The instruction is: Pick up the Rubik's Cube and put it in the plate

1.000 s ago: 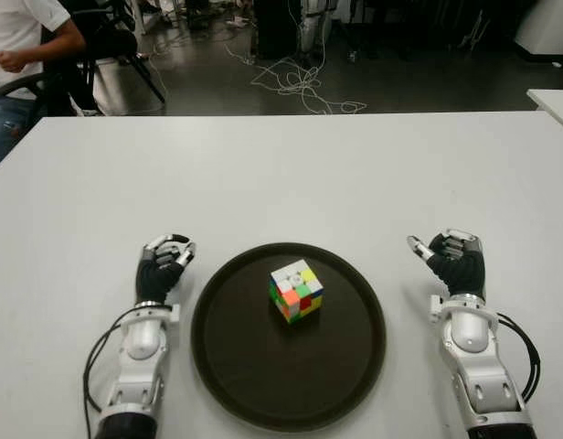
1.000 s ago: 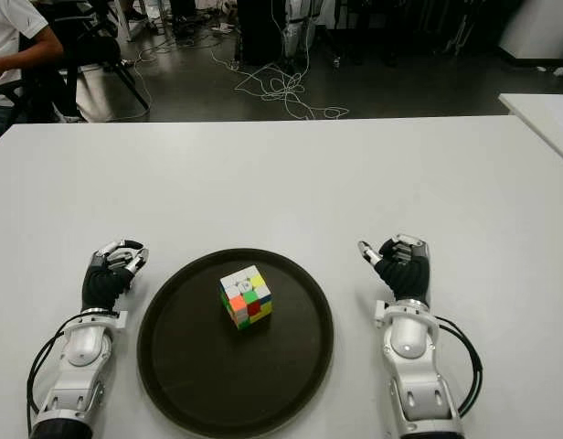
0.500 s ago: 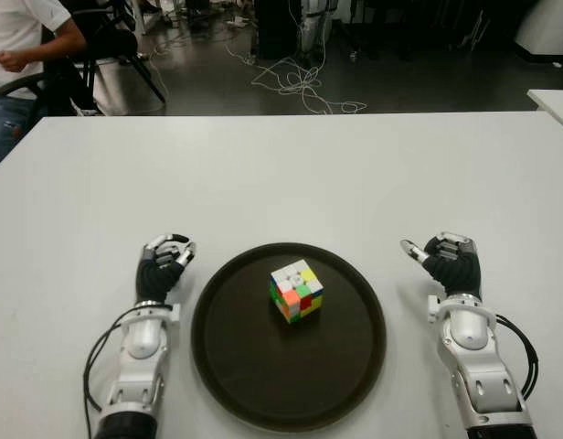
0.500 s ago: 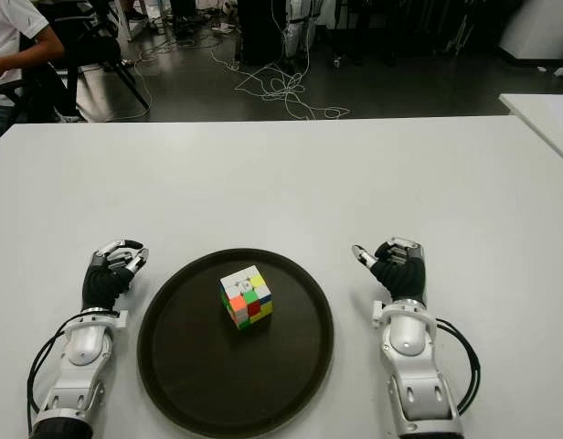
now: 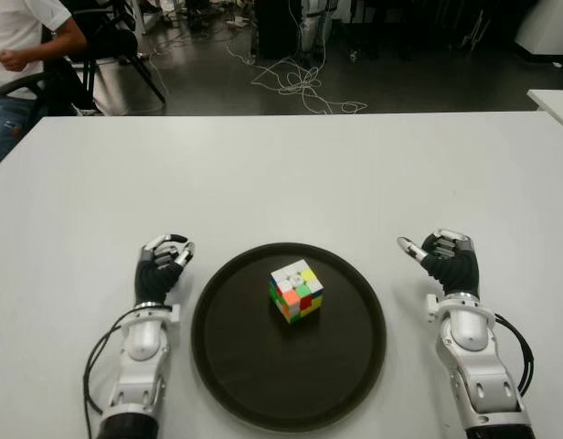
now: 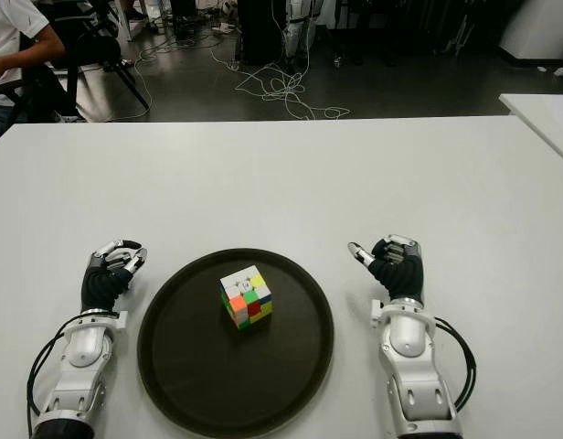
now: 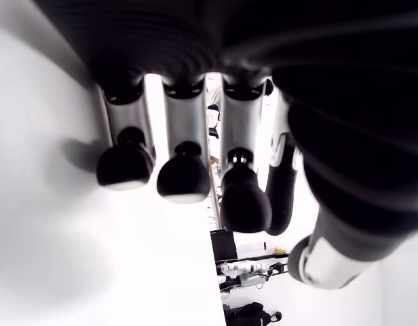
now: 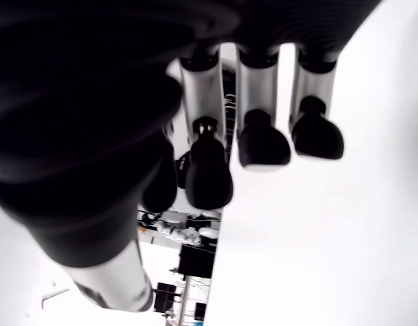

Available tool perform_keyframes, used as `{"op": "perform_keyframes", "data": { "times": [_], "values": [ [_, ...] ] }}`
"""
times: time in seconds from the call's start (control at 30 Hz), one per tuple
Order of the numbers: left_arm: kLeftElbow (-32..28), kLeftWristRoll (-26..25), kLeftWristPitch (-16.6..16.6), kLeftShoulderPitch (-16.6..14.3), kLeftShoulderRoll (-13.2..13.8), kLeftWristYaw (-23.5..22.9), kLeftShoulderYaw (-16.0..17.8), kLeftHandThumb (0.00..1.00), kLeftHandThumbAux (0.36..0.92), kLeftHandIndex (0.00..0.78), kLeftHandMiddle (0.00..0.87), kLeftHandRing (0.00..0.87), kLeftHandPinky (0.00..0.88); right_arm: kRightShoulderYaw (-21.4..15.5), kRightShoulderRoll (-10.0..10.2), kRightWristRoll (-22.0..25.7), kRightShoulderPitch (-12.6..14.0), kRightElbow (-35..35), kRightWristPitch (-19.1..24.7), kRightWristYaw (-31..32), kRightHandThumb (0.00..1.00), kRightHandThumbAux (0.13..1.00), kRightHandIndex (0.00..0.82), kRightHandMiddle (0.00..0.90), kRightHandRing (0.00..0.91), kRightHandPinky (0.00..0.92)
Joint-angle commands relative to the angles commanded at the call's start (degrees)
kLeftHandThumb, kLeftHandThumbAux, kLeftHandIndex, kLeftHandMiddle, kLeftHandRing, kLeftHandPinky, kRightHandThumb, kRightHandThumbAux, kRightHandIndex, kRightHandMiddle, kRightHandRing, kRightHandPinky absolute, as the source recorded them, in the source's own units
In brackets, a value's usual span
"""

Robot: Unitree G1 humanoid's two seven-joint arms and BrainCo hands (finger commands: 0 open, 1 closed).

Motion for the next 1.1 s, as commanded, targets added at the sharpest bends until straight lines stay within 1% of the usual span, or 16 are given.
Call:
{"op": "perform_keyframes", "data": {
  "times": [0.17,0.27,0.3,0.37,0.4,0.47,0.57,0.83,0.97,1.1],
  "values": [
    [-0.3,0.2,0.2,0.2,0.1,0.1,-0.2,0.706,0.705,0.444,0.812,0.826,0.813,0.0,0.5,0.0,0.9,1.6,-4.9,-0.2,0.342,0.826,0.697,0.807,0.833,0.831],
    [-0.6,0.3,0.2,0.4,0.1,0.2,-0.1,0.706,0.705,0.444,0.813,0.828,0.817,0.1,1.0,0.4,2.2,3.9,-12.2,0.2,0.360,0.821,0.691,0.805,0.832,0.831],
    [-0.7,0.2,-0.1,0.5,0.0,0.4,0.0,0.706,0.705,0.444,0.813,0.829,0.818,0.0,1.2,0.8,2.7,5.1,-15.6,0.5,0.364,0.819,0.689,0.804,0.831,0.830],
    [-0.8,0.1,-0.6,0.7,-0.2,0.7,0.2,0.706,0.705,0.444,0.814,0.829,0.817,-0.2,1.3,1.1,3.1,6.8,-19.9,0.7,0.359,0.818,0.684,0.797,0.824,0.826],
    [-0.8,0.1,-0.7,0.8,-0.2,0.8,0.2,0.706,0.705,0.444,0.814,0.829,0.816,-0.2,1.2,1.1,3.2,7.5,-21.4,0.7,0.354,0.819,0.678,0.790,0.815,0.818],
    [-0.9,0.1,-0.7,0.8,-0.3,0.8,0.2,0.707,0.705,0.444,0.814,0.829,0.815,-0.1,1.1,1.1,3.1,8.4,-23.1,0.6,0.348,0.820,0.672,0.783,0.808,0.812],
    [-1.2,0.2,-1.0,1.1,-0.5,1.1,0.2,0.707,0.705,0.444,0.814,0.829,0.816,-0.2,0.8,1.0,3.3,10.8,-27.2,0.8,0.340,0.820,0.667,0.777,0.802,0.809],
    [-1.2,-0.1,-1.0,1.1,-0.4,0.8,0.4,0.706,0.705,0.444,0.815,0.834,0.823,-0.5,0.1,0.5,2.3,15.9,-32.8,0.7,0.309,0.814,0.669,0.786,0.808,0.818],
    [-1.2,-0.3,-1.0,1.0,-0.5,0.8,0.5,0.706,0.705,0.444,0.813,0.834,0.825,-0.3,-0.3,-0.3,1.9,17.3,-34.3,0.5,0.302,0.812,0.675,0.794,0.817,0.823],
    [-0.9,0.1,-1.2,0.9,-0.3,0.7,0.4,0.707,0.705,0.444,0.812,0.831,0.818,-0.3,-0.6,-0.9,1.6,18.1,-34.7,0.3,0.329,0.810,0.673,0.797,0.820,0.829]
  ]
}}
